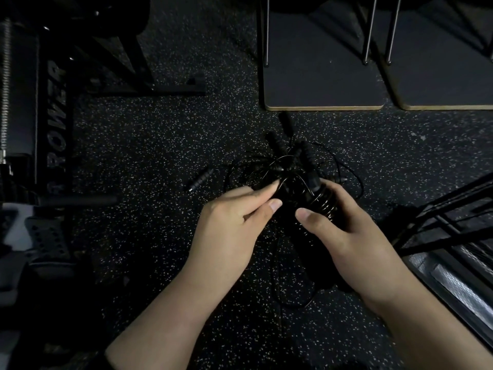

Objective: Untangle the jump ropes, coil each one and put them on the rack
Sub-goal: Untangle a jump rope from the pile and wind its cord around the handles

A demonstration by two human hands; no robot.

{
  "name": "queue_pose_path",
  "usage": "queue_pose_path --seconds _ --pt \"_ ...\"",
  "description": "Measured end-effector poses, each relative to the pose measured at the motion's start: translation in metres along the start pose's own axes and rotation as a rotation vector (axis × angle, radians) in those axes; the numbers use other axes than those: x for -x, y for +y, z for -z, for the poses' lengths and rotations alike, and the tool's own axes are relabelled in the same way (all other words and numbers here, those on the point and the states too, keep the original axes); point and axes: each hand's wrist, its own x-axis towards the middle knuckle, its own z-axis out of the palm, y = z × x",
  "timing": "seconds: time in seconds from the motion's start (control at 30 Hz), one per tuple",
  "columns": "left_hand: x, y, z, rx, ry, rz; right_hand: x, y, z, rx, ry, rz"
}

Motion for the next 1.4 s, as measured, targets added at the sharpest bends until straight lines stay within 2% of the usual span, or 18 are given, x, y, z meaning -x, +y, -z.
queue_pose_path --seconds 0.17,0.27,0.4,0.5,0.7,0.97,1.1,1.2,1.3,1.4 --pt "0.002 -0.003 -0.005 -0.017 0.009 -0.079 0.000 0.001 0.001 0.032 0.002 -0.004" --pt "0.004 0.001 -0.009 -0.048 0.066 -0.054 -0.001 0.002 0.003 0.033 0.003 -0.010" --pt "0.003 0.003 -0.009 -0.058 0.021 -0.014 -0.001 0.001 0.002 0.039 -0.020 -0.003" --pt "0.004 0.001 -0.010 -0.064 0.042 -0.032 0.000 0.000 0.001 0.054 -0.038 -0.011" --pt "0.004 -0.004 -0.010 0.065 0.060 -0.050 0.000 -0.001 0.003 0.057 -0.043 -0.050" --pt "0.006 0.000 -0.013 0.026 0.080 -0.061 0.004 -0.005 -0.003 0.047 -0.064 -0.067" --pt "0.010 0.003 -0.013 -0.024 0.097 0.004 0.003 -0.004 -0.004 0.219 -0.050 -0.071" --pt "0.009 0.006 -0.011 0.007 -0.003 0.110 0.002 0.000 -0.001 0.363 -0.011 -0.045" --pt "0.010 0.010 -0.009 -0.112 -0.134 0.095 0.001 0.004 0.006 0.469 0.003 -0.017" --pt "0.010 0.013 -0.010 -0.137 -0.161 0.086 0.001 0.004 0.007 0.560 -0.026 -0.026"
